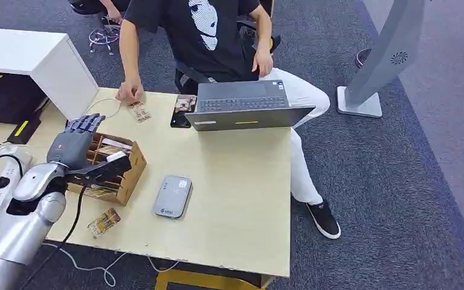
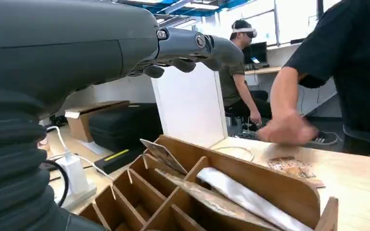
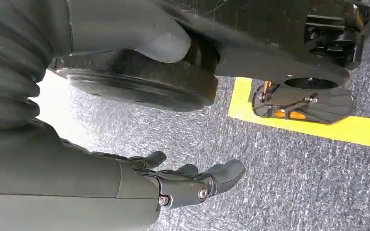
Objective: Pass the card to the sensor for recognition and then transmit it.
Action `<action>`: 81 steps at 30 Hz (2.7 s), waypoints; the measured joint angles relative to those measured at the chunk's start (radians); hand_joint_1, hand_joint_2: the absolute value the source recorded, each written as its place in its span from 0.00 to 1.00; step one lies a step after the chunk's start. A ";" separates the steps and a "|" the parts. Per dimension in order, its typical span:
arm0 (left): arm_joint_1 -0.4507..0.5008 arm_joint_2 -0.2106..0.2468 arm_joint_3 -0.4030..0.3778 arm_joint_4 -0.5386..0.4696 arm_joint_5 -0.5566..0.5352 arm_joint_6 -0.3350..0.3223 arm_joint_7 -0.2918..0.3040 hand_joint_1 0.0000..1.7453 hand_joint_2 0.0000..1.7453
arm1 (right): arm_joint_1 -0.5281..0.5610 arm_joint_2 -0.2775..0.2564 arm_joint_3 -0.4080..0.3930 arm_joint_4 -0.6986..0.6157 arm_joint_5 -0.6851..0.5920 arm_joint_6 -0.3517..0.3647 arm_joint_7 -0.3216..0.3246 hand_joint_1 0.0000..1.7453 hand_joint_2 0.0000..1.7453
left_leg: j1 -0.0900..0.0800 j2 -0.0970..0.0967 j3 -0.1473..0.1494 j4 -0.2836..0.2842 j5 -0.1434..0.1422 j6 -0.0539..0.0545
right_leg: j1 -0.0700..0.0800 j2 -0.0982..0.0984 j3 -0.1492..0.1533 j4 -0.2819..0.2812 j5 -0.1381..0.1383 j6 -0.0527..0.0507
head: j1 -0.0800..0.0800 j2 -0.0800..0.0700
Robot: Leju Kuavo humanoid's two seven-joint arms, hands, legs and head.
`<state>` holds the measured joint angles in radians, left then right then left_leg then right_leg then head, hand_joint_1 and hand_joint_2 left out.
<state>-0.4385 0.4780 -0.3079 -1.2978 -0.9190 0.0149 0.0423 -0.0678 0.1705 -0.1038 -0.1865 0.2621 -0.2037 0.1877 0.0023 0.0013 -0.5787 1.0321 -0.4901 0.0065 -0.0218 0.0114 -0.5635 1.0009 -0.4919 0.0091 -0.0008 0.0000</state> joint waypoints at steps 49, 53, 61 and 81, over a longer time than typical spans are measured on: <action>-0.018 -0.019 -0.001 0.037 -0.024 0.077 0.010 1.00 1.00 | 0.003 0.000 -0.027 0.000 0.002 0.001 -0.024 0.00 1.00 | 0.000 0.000 0.000 0.000 0.000 0.000 | 0.000 0.000 0.000 0.000 0.000 0.000 | 0.000 0.000; -0.017 -0.019 0.001 0.020 -0.089 0.272 0.030 1.00 1.00 | 0.003 0.000 -0.029 0.000 0.012 -0.004 -0.020 0.00 1.00 | 0.000 0.000 0.000 0.000 0.000 0.000 | 0.000 0.000 0.000 0.000 0.000 0.000 | 0.000 0.000; 0.002 -0.021 0.094 -0.187 -0.178 0.561 -0.048 1.00 1.00 | 0.003 0.003 -0.031 0.000 0.039 -0.021 -0.018 0.00 1.00 | 0.000 0.000 0.000 0.000 0.000 0.000 | 0.000 0.000 0.000 0.000 0.000 0.000 | 0.000 0.000; 0.014 -0.092 0.264 -0.289 -0.367 0.675 -0.086 1.00 1.00 | 0.003 0.008 -0.045 0.000 0.065 -0.034 -0.010 0.00 1.00 | 0.000 -0.001 0.000 0.000 0.001 -0.001 | 0.000 -0.001 0.001 0.000 0.000 0.000 | 0.000 0.000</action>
<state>-0.4249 0.3856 -0.0439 -1.5871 -1.2855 0.6901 -0.0440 -0.0647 0.1785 -0.1484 -0.1869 0.3273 -0.2380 0.1782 0.0023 0.0004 -0.5783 1.0321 -0.4894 0.0060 -0.0218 0.0100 -0.5626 1.0012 -0.4917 0.0090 -0.0012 0.0000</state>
